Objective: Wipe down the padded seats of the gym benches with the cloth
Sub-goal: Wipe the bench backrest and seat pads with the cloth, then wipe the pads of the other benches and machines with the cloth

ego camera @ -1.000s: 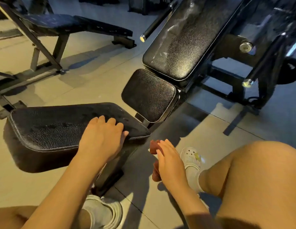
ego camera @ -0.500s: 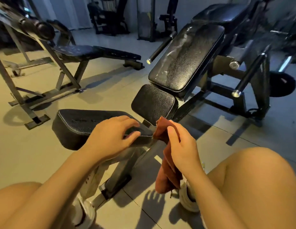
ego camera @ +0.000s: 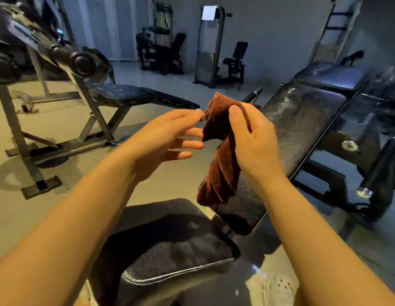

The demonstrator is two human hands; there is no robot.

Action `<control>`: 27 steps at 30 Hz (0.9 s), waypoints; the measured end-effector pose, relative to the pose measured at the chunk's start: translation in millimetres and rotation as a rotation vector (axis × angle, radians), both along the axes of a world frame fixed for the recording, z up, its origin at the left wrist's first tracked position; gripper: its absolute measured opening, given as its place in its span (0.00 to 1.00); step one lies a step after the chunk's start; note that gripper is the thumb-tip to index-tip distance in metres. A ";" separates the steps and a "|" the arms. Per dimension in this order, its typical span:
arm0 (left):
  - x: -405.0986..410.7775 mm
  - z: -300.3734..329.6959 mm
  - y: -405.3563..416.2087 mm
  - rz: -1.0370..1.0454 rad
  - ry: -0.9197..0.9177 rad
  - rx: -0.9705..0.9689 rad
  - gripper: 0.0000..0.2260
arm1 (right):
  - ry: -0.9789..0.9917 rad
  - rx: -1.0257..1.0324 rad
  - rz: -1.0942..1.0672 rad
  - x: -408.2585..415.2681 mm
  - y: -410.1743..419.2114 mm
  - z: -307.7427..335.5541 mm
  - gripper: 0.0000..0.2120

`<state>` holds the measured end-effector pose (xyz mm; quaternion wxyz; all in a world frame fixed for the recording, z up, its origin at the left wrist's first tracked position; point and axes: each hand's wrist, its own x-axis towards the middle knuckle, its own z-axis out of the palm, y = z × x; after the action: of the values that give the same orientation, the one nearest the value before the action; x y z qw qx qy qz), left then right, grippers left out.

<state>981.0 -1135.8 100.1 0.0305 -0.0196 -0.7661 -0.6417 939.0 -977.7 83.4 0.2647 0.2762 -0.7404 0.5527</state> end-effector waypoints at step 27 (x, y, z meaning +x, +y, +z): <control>-112.9 -18.3 -209.0 -0.193 0.303 -0.302 0.12 | -0.682 0.701 -0.314 16.1 -209.0 -42.1 0.33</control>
<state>868.1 -1344.8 81.8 0.0802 -0.1931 -0.8347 -0.5095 955.1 -1186.7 41.3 -0.0206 0.0376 -0.9580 0.2835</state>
